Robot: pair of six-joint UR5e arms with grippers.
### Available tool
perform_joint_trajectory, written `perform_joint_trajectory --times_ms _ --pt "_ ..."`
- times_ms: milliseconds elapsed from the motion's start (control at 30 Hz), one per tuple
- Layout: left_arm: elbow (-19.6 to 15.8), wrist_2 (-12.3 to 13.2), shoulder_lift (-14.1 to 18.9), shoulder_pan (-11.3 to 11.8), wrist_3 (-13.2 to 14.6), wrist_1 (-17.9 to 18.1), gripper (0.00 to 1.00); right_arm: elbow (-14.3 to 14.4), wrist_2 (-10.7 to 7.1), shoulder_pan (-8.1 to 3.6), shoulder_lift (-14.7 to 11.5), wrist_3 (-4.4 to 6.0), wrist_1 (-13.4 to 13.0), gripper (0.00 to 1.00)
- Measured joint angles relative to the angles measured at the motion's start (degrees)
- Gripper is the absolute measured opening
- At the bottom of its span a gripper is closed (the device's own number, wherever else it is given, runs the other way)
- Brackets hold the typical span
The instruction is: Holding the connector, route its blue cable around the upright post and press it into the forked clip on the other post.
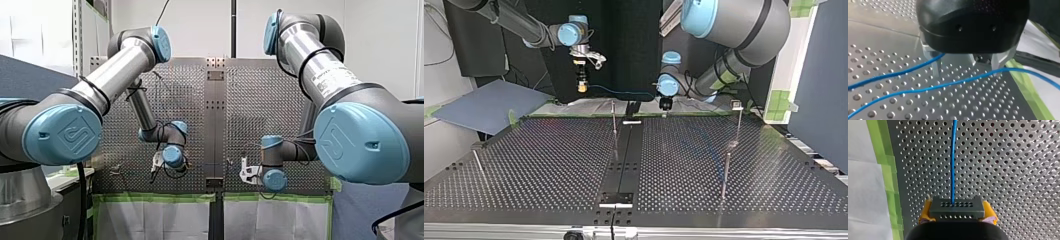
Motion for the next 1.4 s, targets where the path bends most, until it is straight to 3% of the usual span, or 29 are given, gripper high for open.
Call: perform_joint_trajectory --times_ms 400,767,1067,1400 --pt "-2.9 5.8 0.6 -0.7 -5.8 0.7 1.00 -0.1 0.07 -0.49 0.0 -0.05 0.0 0.00" --pt "-5.6 11.5 4.7 -2.2 -11.4 1.4 1.00 -0.1 0.06 -0.74 0.0 -0.05 0.0 0.00" --pt "-8.5 16.4 5.0 -3.3 -12.4 3.8 1.00 -1.1 -0.67 -0.64 0.0 -0.05 1.5 0.00" --pt "-9.1 21.8 5.1 -5.5 -12.5 6.9 1.00 -1.4 -3.96 -0.20 0.0 -0.05 2.0 0.00"
